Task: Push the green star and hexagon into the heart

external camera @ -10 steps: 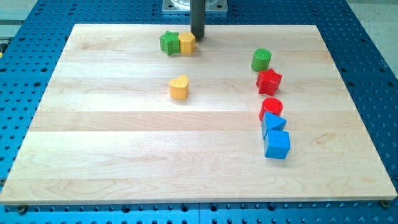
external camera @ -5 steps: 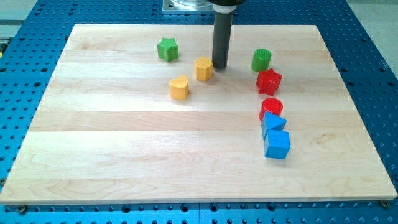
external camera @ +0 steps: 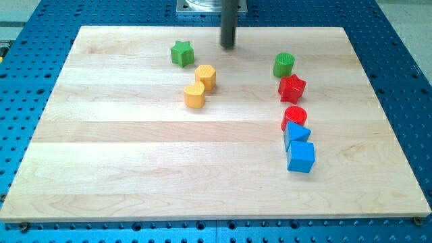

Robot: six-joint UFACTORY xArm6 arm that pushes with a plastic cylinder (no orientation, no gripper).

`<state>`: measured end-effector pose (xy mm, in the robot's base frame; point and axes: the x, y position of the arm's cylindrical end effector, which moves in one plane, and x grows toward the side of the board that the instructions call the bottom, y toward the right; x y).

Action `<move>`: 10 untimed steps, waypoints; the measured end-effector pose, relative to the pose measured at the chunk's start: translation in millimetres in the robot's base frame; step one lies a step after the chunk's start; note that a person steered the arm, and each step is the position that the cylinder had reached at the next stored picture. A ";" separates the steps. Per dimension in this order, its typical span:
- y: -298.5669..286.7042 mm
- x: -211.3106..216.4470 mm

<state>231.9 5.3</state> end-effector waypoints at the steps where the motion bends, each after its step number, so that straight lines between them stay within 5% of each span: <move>1: -54.9 38.7; 2: -20.5 75.5; 4: -41.1 59.8; 5: -42.4 101.3; 6: -61.3 60.4; 8: -81.3 106.7; 10: -58.8 100.7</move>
